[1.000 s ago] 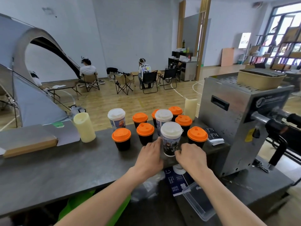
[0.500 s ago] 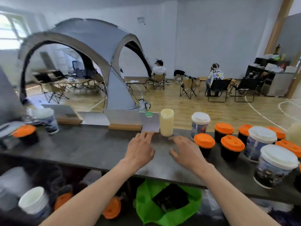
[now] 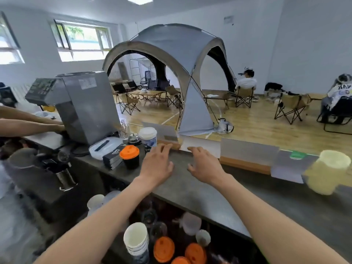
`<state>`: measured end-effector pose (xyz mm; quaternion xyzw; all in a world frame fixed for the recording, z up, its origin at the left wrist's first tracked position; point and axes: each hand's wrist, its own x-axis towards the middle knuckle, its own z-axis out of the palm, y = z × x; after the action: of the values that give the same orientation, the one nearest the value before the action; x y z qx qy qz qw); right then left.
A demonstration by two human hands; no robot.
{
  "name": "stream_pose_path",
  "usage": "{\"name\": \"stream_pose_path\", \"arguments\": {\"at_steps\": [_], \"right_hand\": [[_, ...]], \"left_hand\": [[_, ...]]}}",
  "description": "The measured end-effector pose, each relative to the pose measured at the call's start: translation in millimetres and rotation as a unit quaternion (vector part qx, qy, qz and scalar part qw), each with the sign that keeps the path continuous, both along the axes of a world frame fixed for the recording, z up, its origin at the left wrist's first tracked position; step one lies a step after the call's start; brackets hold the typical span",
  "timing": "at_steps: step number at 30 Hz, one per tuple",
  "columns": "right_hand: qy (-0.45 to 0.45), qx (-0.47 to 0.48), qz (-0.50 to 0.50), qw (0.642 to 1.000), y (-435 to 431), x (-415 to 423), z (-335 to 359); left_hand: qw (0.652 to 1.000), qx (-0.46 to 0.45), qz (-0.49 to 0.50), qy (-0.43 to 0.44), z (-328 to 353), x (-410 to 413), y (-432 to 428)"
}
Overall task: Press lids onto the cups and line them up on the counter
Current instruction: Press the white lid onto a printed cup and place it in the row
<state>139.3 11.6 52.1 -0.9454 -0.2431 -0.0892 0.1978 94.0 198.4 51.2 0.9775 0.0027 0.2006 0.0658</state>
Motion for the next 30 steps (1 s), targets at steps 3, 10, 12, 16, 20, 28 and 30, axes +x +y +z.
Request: {"name": "stream_pose_path", "arguments": {"at_steps": [3,10,12,16,20,28,30], "right_hand": [[0.007,0.012,0.016,1.000,59.9,31.1,4.4],[0.040,0.019,0.041,0.998,155.1,101.8,6.0],[0.058,0.016,0.043,0.997,171.6,119.9,1.6],[0.104,-0.003,0.078,0.992,191.4,144.3,-12.6],[0.114,0.010,0.088,0.990,186.7,143.2,-18.2],[0.040,0.084,0.009,0.996,74.5,93.9,-3.7],[0.011,0.096,-0.015,0.995,25.0,72.8,1.2]], "left_hand": [[0.999,-0.012,0.027,-0.013,5.5,31.7,64.0],[0.996,-0.038,0.073,0.037,8.1,111.5,154.1],[0.994,-0.048,0.075,0.064,4.3,127.8,163.7],[0.993,-0.067,0.048,0.084,-3.2,148.7,170.0],[0.993,-0.094,0.030,0.071,-11.5,150.4,159.9],[0.991,-0.123,-0.052,0.009,6.4,126.2,52.2],[0.989,-0.123,-0.079,-0.001,12.8,111.6,5.4]]}}
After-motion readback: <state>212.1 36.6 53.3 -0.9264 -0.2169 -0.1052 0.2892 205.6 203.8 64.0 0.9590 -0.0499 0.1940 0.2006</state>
